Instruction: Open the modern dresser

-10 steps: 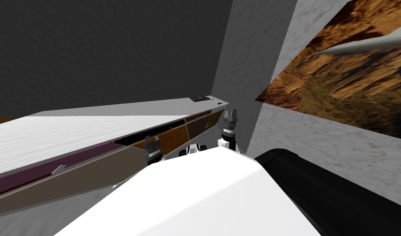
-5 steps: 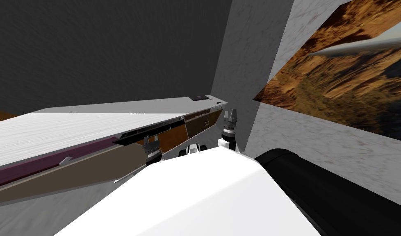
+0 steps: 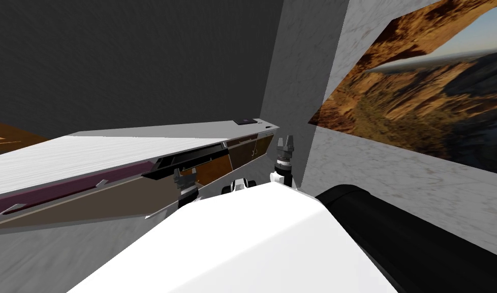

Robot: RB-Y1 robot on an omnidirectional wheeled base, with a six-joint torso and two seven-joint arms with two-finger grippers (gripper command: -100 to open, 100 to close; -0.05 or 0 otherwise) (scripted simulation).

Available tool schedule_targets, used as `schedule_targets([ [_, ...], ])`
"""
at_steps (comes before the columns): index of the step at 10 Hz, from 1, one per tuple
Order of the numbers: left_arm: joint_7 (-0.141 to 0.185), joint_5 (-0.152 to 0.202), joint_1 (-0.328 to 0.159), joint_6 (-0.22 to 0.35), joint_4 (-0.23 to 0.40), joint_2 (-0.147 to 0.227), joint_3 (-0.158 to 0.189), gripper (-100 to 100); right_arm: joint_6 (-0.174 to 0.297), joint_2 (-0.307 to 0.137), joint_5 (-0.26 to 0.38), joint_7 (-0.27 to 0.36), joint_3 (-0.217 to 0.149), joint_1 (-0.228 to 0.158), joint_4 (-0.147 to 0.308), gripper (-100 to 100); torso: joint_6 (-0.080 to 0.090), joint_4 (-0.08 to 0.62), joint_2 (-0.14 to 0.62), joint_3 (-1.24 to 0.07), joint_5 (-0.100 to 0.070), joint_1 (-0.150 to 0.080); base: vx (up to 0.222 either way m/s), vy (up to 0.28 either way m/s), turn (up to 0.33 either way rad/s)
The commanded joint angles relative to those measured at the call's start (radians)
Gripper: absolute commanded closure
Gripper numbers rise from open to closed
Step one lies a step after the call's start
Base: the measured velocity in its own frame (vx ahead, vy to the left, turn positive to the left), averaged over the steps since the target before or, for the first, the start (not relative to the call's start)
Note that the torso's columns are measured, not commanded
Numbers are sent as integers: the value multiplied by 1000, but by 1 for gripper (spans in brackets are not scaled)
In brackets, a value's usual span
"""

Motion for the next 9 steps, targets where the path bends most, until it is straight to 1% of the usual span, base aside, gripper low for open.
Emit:
schedule_targets([
  [1,3,9,-6,57,-51,14,12,-100,0,0,0,0,0,0,0,0,0,2,2,1,-1,-2,-14,-32,10],
  [4,9,21,-14,128,-109,34,27,-100,0,0,0,0,0,0,0,0,0,7,10,5,-5,-6,-24,-32,15],
  [6,9,21,-14,128,-109,34,27,-100,0,0,0,0,0,0,0,0,-1,8,12,6,-6,-7,-12,-15,6],
  [8,13,29,-19,175,-147,48,37,-100,0,0,0,0,0,0,0,0,-1,10,13,7,-8,-9,-18,-18,8],
  [9,13,29,-19,175,-147,48,37,-100,0,0,0,0,0,0,0,0,-1,11,15,7,-10,-10,-17,-21,11],
])
